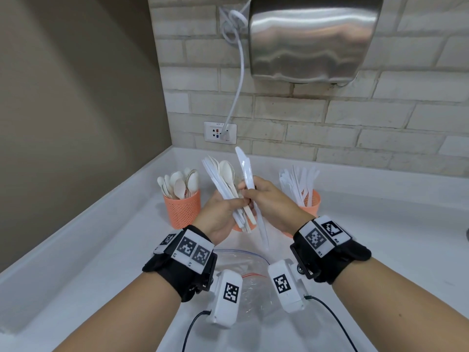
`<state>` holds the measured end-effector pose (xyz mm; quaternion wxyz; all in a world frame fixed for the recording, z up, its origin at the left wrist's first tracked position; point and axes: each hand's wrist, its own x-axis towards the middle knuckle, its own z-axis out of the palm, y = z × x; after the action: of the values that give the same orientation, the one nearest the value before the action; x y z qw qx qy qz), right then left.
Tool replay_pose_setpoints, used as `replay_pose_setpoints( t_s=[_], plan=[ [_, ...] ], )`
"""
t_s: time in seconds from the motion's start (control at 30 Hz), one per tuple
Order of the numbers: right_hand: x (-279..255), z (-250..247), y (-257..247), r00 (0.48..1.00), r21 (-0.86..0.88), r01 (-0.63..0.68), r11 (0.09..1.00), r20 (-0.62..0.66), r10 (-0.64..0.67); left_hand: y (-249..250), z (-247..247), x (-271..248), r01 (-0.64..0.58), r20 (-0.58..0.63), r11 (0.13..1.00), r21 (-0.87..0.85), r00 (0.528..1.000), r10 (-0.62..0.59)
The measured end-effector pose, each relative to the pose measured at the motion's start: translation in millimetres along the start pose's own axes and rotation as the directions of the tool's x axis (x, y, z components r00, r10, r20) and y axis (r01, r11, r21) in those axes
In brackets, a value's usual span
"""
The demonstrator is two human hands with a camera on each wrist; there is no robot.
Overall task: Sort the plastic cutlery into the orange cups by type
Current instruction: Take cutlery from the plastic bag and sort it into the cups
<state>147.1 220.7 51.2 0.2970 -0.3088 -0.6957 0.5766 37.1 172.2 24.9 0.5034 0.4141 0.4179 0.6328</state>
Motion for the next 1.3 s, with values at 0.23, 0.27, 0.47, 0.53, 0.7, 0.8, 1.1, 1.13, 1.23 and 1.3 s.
replay_pose_setpoints(
  t_s=[0.23, 0.27, 0.47, 0.53, 0.7, 0.8, 1.1, 1.13, 1.23, 1.3],
  plan=[
    [3.6, 10.5, -6.3, 0.938, -0.247, 0.249, 0.937, -0.178, -0.296, -5.5, 9.7, 0.1, -0.065, -0.122, 0.962, 0.266, 0.988, 0.1],
    [3.5, 13.4, -7.5, 0.934, -0.293, 0.261, 0.92, -0.165, -0.317, -7.3, 12.5, -0.2, -0.083, -0.131, 0.944, 0.32, 0.983, 0.131],
    [9.7, 17.7, -2.7, 0.92, -0.414, 0.188, 0.891, -0.244, -0.308, -7.2, 17.2, -5.3, -0.152, -0.114, 0.867, 0.475, 0.966, 0.232],
    [11.0, 17.4, -0.5, 0.918, -0.415, 0.165, 0.895, -0.268, -0.293, -3.9, 21.5, -9.0, -0.111, -0.097, 0.876, 0.469, 0.979, 0.176],
    [13.9, 10.7, 2.5, 0.964, -0.286, 0.053, 0.957, -0.236, -0.124, -4.8, 16.4, -9.5, -0.026, -0.029, 0.94, 0.34, 0.999, 0.038],
    [5.7, 3.3, -2.1, 0.992, -0.056, -0.018, 0.998, -0.122, 0.011, -5.8, 13.8, -8.6, 0.002, 0.002, 0.977, 0.214, 1.0, -0.002],
    [4.1, -5.7, 0.9, 0.998, 0.026, -0.053, 0.998, 0.025, 0.052, -9.9, 20.3, -6.8, 0.059, -0.135, 0.998, 0.032, 0.989, -0.054],
    [3.7, -7.0, 1.2, 0.999, 0.045, -0.045, 0.998, 0.016, 0.045, -8.2, 20.7, -6.8, 0.056, -0.125, 0.998, 0.023, 0.991, -0.053],
    [1.5, -12.8, -0.9, 0.999, 0.088, -0.022, 0.996, -0.038, 0.025, -2.2, 21.6, -4.3, 0.054, -0.109, 0.996, 0.067, 0.993, -0.047],
    [2.3, -21.0, -5.4, 0.994, 0.089, -0.009, 0.996, -0.109, 0.019, 0.0, 22.5, -0.9, 0.069, -0.126, 0.988, 0.136, 0.991, -0.052]
  ],
)
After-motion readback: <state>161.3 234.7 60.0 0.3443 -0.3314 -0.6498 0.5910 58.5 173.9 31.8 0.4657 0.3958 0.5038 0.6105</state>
